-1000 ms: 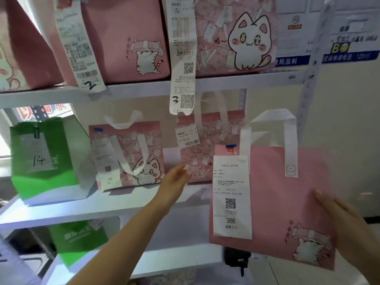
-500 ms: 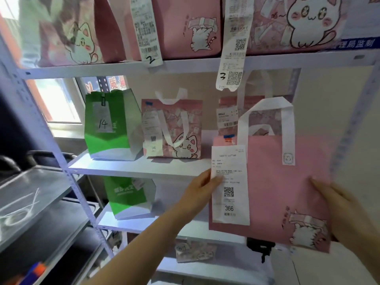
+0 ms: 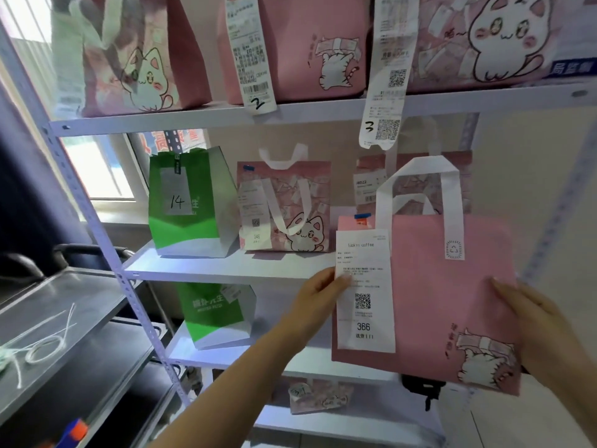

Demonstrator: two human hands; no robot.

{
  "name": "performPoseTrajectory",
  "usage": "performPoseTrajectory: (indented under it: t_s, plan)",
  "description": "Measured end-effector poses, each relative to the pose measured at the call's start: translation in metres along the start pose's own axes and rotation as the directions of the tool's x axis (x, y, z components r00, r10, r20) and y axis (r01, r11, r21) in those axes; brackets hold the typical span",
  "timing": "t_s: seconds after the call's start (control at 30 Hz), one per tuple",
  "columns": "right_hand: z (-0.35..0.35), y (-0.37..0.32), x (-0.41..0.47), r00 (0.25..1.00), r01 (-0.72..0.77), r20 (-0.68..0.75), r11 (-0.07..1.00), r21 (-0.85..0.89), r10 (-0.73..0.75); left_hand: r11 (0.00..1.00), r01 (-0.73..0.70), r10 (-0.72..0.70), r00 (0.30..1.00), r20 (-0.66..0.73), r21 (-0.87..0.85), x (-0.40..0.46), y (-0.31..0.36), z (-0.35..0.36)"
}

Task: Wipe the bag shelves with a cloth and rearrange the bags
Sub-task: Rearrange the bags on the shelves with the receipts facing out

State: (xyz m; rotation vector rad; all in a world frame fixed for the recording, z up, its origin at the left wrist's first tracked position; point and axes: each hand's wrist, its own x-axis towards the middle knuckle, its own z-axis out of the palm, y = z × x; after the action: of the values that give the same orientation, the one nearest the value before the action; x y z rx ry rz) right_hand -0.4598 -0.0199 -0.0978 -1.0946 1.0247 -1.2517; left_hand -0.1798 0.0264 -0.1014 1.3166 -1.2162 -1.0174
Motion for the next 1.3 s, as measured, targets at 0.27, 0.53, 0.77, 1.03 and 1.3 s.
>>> performPoseTrajectory:
  t_s: [0.27, 0.53, 0.77, 1.03, 1.3]
  plan:
    - [-0.031, -0.017, -0.020, 0.990, 0.088, -0.117, 0.987, 0.137, -0.072, 0.997, 0.056, -0.053, 0.997, -0.049, 0.053, 0.056, -0.009, 0.000]
    - [-0.063, -0.027, -0.020, 0.970, 0.111, -0.230, 0.986, 0.124, -0.080, 0.977, -0.033, 0.047, 0.997, -0.059, 0.212, 0.132, 0.012, 0.026]
    - [-0.080, -0.042, -0.016, 0.938, 0.131, -0.332, 0.988, 0.081, -0.097, 1.000, 0.002, -0.002, 0.978, -0.210, -0.001, 0.190, 0.023, 0.044]
    - [-0.093, -0.045, -0.019, 0.914, 0.102, -0.400, 0.992, 0.072, -0.065, 1.000, 0.013, -0.008, 0.968, -0.250, 0.016, 0.210, 0.015, 0.050]
    - [-0.079, -0.037, -0.012, 0.929, 0.149, -0.353, 0.985, 0.083, -0.111, 0.995, 0.075, -0.049, 0.946, -0.320, 0.070, 0.202, 0.005, 0.052]
